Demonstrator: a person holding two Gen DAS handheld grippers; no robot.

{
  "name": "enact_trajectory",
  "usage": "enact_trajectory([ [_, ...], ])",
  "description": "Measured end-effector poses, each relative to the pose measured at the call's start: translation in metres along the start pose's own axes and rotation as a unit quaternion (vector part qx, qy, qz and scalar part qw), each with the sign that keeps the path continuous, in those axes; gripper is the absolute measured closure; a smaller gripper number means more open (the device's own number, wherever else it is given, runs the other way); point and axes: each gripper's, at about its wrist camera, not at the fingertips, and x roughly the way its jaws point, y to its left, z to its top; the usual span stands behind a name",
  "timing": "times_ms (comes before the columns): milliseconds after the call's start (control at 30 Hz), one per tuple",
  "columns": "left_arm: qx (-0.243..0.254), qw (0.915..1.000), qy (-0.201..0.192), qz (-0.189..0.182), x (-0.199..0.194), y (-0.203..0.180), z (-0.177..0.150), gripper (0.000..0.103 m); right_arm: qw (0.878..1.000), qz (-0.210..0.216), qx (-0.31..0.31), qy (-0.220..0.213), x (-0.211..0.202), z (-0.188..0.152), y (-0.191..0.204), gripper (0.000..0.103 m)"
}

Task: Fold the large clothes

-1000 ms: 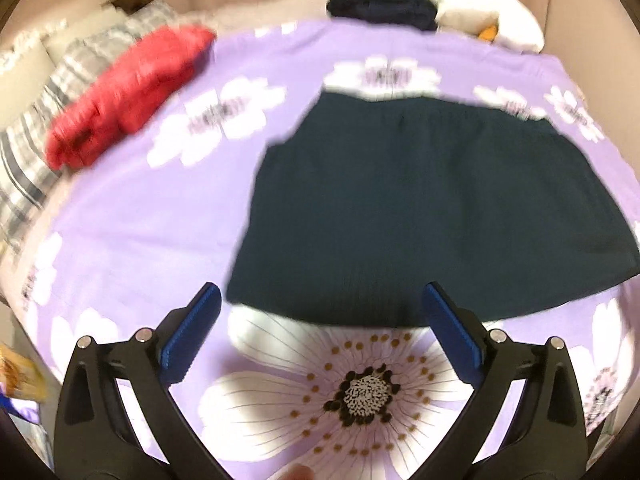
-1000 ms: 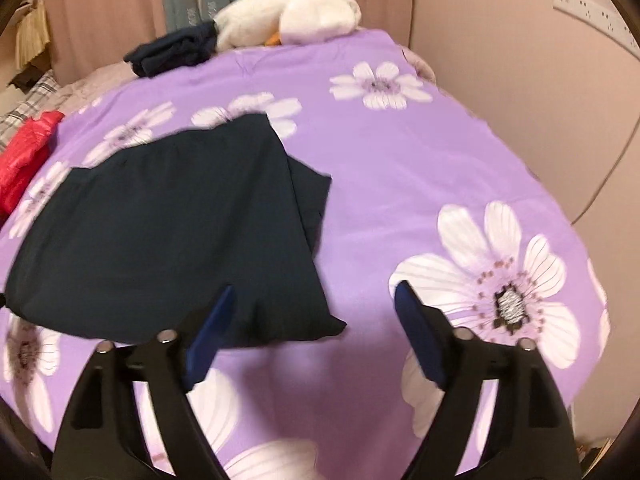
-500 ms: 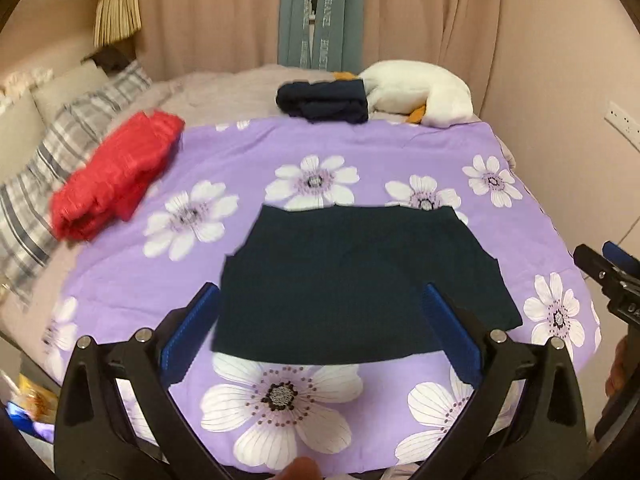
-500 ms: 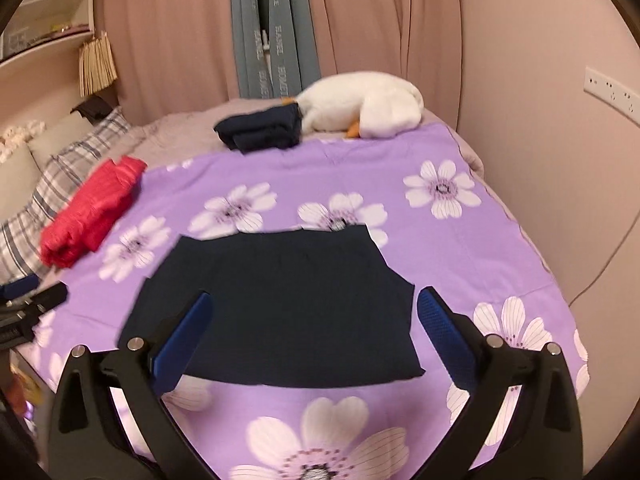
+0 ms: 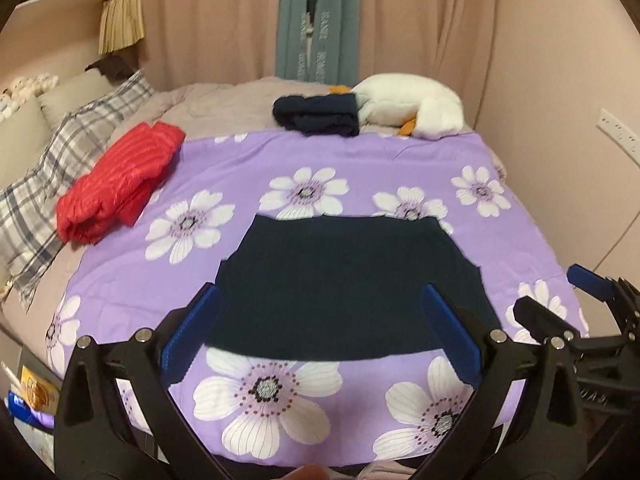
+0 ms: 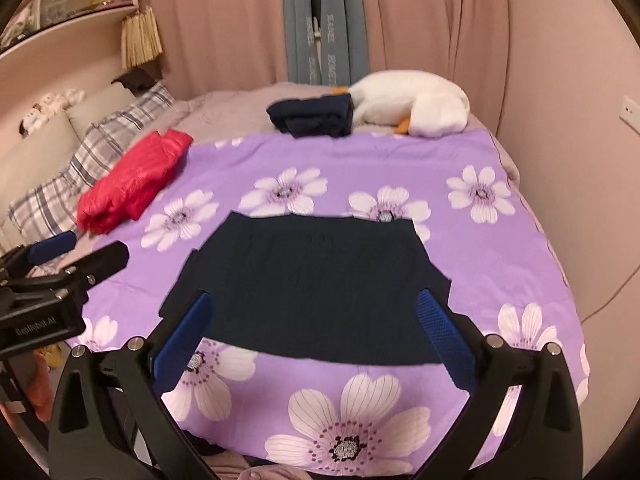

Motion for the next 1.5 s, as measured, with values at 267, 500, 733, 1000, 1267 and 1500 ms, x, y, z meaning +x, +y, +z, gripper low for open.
enact_trajectory([
  [267,-0.001,0.9994,0.024,0.023,0.019,0.005,-0.012,0.002,1.0,-0.017,-0.005,0.023,0.025,-0.011,0.006,0.001],
  [500,0.007,0.999,0.04,0.02,0.03,0.007,-0.017,0.002,1.0,-0.009,0.004,0.029,0.029,-0.009,0.003,0.001],
  [733,0.009,0.9989,0.04,0.024,0.033,0.007,-0.018,0.002,0.999,-0.011,0.009,0.029,0.029,-0.009,0.002,0.001],
  [1000,0.009,0.9987,0.043,0.024,0.036,0.01,-0.022,0.002,1.0,-0.012,0.008,0.028,0.028,-0.009,0.0,0.001],
  [1267,0.011,0.9986,0.042,0.031,0.035,0.012,-0.024,0.002,0.999,-0.014,0.007,0.028,0.027,-0.009,-0.001,0.001],
  [1500,0.011,0.9985,0.045,0.031,0.036,0.013,-0.024,0.002,0.999,-0.015,0.007,0.028,0.027,-0.008,-0.002,0.001],
])
